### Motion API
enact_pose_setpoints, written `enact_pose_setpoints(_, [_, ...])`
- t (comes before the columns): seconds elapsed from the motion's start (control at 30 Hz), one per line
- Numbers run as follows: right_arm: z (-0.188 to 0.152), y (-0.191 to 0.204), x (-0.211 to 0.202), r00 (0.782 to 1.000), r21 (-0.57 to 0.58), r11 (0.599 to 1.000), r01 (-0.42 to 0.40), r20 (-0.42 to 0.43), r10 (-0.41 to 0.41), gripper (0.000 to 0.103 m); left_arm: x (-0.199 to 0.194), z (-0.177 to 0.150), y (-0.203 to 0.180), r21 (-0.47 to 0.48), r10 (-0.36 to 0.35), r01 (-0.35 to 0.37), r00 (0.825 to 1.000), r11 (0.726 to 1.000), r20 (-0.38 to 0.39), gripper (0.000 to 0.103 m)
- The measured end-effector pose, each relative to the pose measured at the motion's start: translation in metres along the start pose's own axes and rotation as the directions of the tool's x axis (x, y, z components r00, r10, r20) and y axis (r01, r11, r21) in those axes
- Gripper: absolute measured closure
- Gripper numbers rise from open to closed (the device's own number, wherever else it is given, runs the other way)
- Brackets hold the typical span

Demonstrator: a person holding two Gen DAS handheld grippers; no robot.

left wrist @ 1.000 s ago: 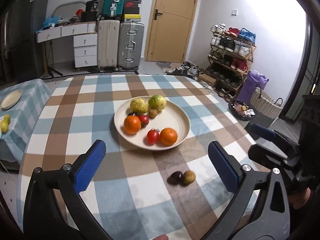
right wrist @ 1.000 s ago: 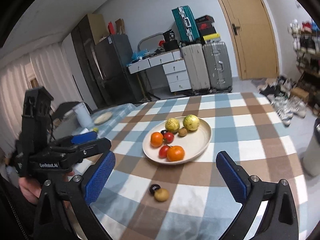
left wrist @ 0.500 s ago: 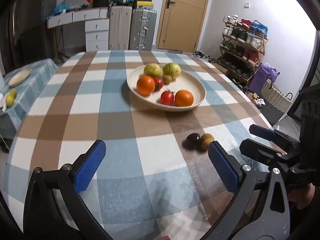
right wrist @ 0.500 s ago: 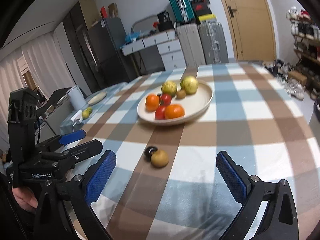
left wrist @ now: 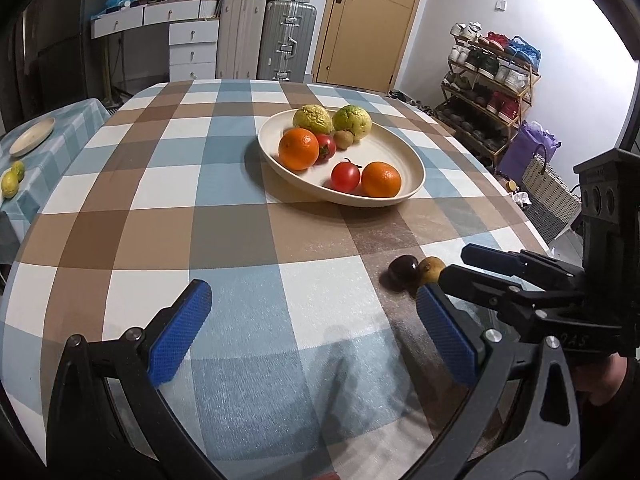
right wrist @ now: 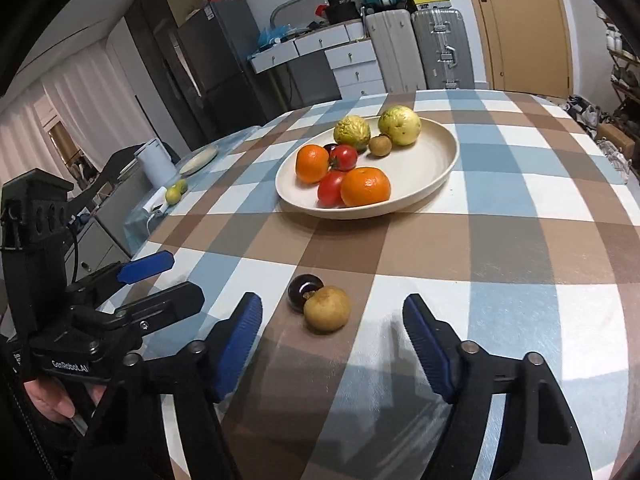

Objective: Organize fruits
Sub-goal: 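Grasp the small brown round fruit with the right tool, then grasp the dark purple plum with the left tool while the right holds its fruit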

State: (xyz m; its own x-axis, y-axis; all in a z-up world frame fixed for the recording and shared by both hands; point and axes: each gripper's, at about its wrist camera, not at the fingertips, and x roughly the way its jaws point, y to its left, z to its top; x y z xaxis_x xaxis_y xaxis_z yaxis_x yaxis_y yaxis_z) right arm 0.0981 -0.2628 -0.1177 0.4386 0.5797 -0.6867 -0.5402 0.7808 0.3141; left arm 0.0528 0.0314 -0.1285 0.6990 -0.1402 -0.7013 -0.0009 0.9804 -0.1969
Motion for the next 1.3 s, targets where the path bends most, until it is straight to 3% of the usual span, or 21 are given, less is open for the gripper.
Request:
enact_pose_setpoints(0.2, [0.004, -0.002, 0.012, 0.998, 0.011, 0.999, -0.039, -0.041, 0.039, 0.043, 0.008, 0.007, 0.003, 0.014, 0.004, -0.004, 1.000, 1.000, -0.005, 0.001])
enact_pose_setpoints(0.27, [0.004, -0.004, 0.019, 0.996, 0.023, 0.999, -0.047, -0.075, 0.048, 0.059, 0.010, 0.009, 0.002, 0.023, 0.010, -0.010, 1.000, 1.000, 0.001, 0.001])
enact_pose_setpoints(0.37, [0.004, -0.006, 0.022, 0.994, 0.034, 0.997, -0.067, -0.086, 0.070, 0.073, 0.011, 0.011, 0.003, 0.022, 0.010, -0.010, 1.000, 1.000, 0.000, 0.001])
enact_pose_setpoints(0.53, [0.004, -0.016, 0.015, 0.998, 0.071, 0.997, -0.020, -0.056, 0.024, 0.074, 0.020, 0.016, 0.001, 0.033, 0.003, -0.003, 1.000, 0.999, -0.023, 0.001])
enact_pose_setpoints(0.6, [0.004, -0.026, 0.009, 0.999, 0.111, 0.993, -0.038, -0.030, 0.041, 0.074, 0.024, 0.019, -0.003, 0.041, -0.011, 0.012, 0.999, 0.999, -0.039, 0.001])
enact_pose_setpoints(0.8, [0.007, -0.039, -0.007, 0.999, 0.123, 0.992, -0.042, 0.014, 0.041, 0.074, 0.036, 0.022, -0.033, 0.145, -0.036, 0.046, 0.996, 0.988, -0.076, 0.001])
enact_pose_setpoints(0.93, [0.006, -0.054, -0.007, 0.999, 0.202, 0.979, -0.040, 0.008, 0.039, 0.074, 0.051, 0.026, -0.053, 0.206, -0.031, 0.053, 0.994, 0.977, -0.105, 0.001])
enact_pose_setpoints(1.03, [0.007, -0.061, -0.010, 0.998, 0.221, 0.974, -0.053, 0.031, 0.047, 0.074, 0.062, 0.029, -0.063, 0.232, -0.054, 0.083, 0.990, 0.969, -0.127, 0.008])
enact_pose_setpoints(1.3, [0.008, -0.064, -0.014, 0.997, 0.189, 0.980, -0.069, 0.033, 0.064, 0.074, 0.078, 0.029, -0.067, 0.197, -0.151, 0.195, 0.964, 0.961, -0.220, 0.054])
